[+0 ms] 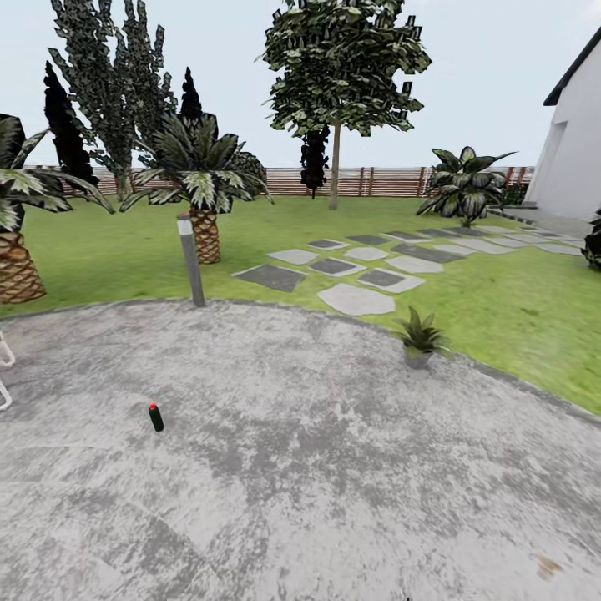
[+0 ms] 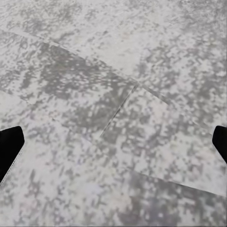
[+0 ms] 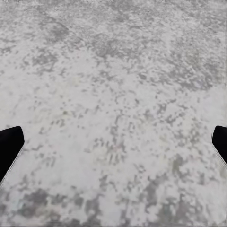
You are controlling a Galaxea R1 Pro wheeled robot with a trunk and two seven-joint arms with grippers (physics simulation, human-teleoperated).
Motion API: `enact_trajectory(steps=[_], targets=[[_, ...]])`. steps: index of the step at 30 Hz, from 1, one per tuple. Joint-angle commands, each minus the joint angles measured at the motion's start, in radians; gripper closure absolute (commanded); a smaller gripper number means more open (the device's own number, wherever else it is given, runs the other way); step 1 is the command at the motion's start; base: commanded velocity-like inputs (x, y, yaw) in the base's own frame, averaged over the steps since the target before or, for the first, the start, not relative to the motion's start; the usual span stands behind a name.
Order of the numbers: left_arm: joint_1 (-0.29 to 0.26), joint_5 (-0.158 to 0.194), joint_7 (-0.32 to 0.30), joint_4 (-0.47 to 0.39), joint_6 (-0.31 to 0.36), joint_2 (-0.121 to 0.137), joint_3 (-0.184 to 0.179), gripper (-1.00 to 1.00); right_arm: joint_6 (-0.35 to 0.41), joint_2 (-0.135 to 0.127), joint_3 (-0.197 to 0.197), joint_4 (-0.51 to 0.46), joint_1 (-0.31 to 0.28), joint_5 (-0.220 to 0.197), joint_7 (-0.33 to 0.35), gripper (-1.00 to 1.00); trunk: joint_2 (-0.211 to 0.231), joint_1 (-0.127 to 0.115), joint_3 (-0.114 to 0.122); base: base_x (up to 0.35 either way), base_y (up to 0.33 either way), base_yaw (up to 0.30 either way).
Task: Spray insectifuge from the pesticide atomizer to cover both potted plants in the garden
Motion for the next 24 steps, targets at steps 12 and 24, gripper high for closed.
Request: enact_trajectory(steps=[12,24], targets=[[-0.001,-0.001,0.004,0.001,-0.003,0.0,-0.001,-1.0,-0.003,0.0,0.0,0.001,0.0,0.0,-0.001,-1.0,0.0,0.0,-0.001,0.34,0.0,0.0],[-0.001,-0.002,0.004,0.001,-0.002,0.0,-0.001,-1.0,-0.003,0.0,0.0,0.001,0.0,0.0,0.0,-1.0,0.0,0.0,-0.001,0.325,-0.097,0.0]])
